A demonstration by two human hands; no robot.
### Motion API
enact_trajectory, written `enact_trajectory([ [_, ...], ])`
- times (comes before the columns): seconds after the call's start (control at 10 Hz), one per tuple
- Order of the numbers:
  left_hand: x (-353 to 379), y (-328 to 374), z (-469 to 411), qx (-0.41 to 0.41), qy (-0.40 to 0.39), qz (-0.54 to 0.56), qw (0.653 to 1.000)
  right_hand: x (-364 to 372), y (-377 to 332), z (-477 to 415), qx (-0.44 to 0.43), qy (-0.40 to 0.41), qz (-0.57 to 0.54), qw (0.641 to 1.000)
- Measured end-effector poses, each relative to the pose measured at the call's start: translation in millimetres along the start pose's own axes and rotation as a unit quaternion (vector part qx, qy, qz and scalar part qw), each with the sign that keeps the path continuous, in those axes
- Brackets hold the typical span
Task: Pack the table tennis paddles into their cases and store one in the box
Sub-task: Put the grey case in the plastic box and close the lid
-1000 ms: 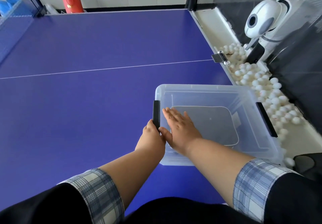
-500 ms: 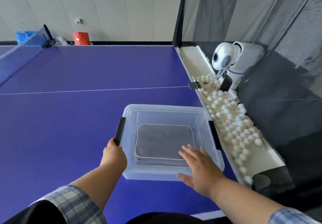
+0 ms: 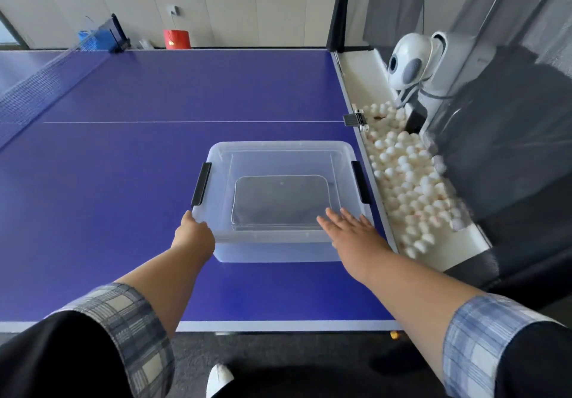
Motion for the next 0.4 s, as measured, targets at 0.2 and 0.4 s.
enact_trajectory([
  [0.2, -24.8, -2.3, 23.0, 0.005, -0.063, -0.043, 0.997, -37.8, -20.8, 14.4, 0.024, -0.03, -0.062, 0.997],
  [0.4, -97.1, 64.7, 52.8, 0.183, 0.0, -0.053, 0.982, -134.9, -44.2, 14.0, 0.058, 0.052, -0.161, 0.984],
])
Point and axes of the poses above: each hand's wrist, its own z-axis away from the middle knuckle, its own x-axis out of the palm, y = z × x, the point moved 4 cm from there along -z, towards the middle knuckle, and after that the axes turned 2 degrees about -y, right-handed, at the moved point
